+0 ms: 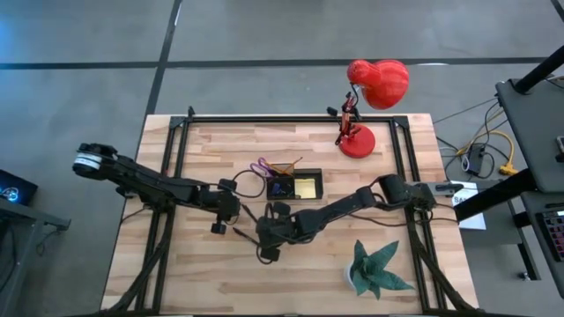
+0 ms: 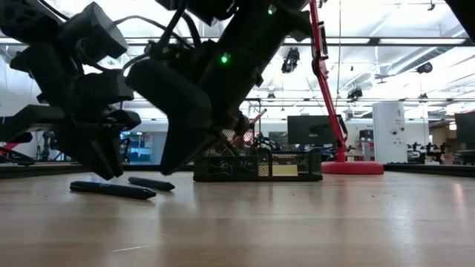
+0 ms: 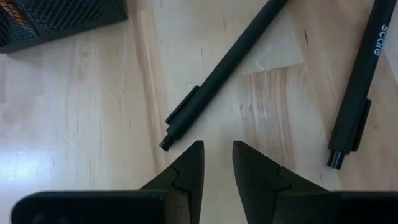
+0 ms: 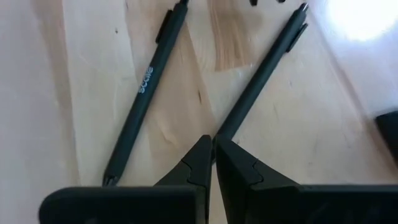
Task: Pick and place office supplies into organizer
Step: Put the top black pen into the black desk organizer
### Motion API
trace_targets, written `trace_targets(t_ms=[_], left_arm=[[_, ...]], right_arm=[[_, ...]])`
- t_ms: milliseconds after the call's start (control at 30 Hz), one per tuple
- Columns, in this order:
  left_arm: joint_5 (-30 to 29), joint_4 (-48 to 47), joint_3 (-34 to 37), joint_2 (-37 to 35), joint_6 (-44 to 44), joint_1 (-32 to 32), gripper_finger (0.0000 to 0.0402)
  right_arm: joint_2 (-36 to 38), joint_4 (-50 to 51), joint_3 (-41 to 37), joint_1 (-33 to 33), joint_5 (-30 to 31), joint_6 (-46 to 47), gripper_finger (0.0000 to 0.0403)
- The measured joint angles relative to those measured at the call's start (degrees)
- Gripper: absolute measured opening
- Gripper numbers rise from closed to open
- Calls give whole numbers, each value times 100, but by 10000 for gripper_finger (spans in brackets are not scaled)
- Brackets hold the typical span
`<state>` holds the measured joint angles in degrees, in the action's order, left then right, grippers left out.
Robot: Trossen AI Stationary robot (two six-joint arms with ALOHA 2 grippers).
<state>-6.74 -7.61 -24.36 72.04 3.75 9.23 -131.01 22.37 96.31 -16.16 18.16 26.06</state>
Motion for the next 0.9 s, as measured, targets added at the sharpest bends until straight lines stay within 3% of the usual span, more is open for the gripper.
trace_targets(t_ms=[900], left_arm=[[-3,-41,-133,-197,310,-74,70]], right_arm=[[-84,147,-3,22,16,-14,13]])
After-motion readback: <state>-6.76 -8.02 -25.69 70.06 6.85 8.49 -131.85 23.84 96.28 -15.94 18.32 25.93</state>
